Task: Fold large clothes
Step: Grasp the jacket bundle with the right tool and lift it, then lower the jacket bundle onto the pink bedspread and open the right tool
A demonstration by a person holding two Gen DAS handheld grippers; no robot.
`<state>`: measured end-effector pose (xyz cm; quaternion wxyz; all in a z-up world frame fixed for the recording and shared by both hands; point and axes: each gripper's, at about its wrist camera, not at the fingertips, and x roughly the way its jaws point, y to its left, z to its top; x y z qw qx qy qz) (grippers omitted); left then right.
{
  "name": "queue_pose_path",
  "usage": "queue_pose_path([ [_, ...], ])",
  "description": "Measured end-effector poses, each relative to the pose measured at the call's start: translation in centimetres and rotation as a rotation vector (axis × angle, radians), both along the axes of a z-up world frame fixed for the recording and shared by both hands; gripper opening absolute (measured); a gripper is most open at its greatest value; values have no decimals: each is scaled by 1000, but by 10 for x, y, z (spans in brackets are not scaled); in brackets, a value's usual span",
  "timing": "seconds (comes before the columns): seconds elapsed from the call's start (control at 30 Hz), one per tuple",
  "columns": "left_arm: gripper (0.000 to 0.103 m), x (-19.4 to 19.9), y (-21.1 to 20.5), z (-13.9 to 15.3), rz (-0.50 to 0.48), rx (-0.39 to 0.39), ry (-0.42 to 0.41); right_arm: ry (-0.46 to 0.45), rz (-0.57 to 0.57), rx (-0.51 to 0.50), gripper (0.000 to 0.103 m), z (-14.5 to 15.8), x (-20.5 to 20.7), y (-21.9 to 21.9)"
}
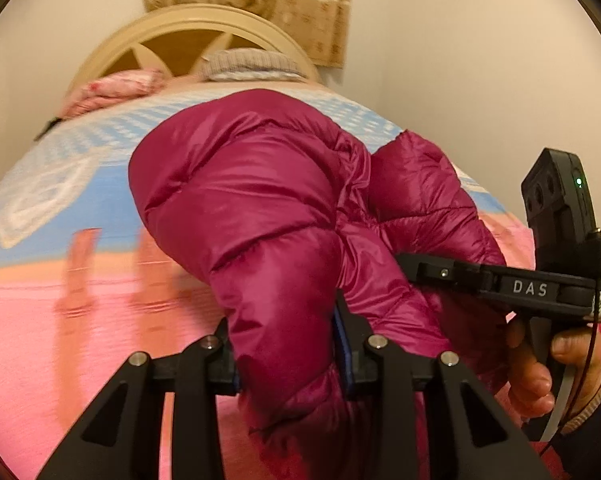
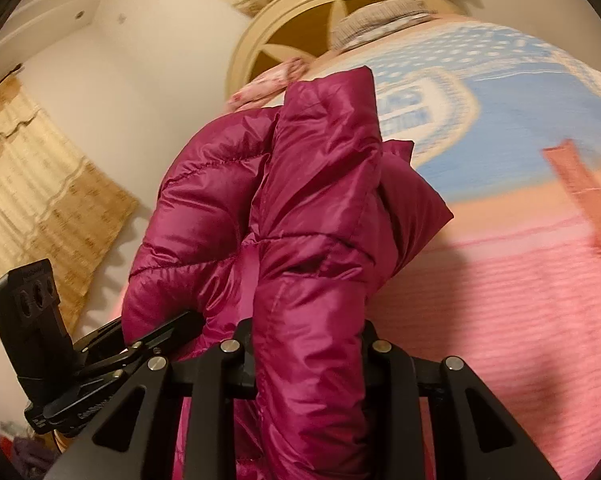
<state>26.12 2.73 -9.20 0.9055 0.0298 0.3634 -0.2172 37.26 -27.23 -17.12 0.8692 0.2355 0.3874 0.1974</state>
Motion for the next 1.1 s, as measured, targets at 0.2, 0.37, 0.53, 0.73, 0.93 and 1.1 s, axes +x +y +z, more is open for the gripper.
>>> queue_pose_path([
  [0.2, 35, -14, 57, 6, 128, 39, -40, -6, 128, 40, 29, 3, 11, 83],
  [0.37, 35, -31, 116, 7, 241, 71, -50, 6, 246, 68, 29, -1, 26, 160],
  [0.53, 35, -39, 163, 3, 337, 88, -51, 17, 364, 80, 28, -9, 26, 234],
  [0.73, 36, -21, 190, -28, 423, 100, 16, 68, 440, 50, 28, -34, 39, 304],
  [0.93, 63, -16, 202, -67, 503, 111, 78, 120, 433, 8, 29, -67, 44, 325],
  [1.1, 72, -44, 207, -67, 528, 126, 64, 129, 415, -21, 44, -71, 46, 321],
])
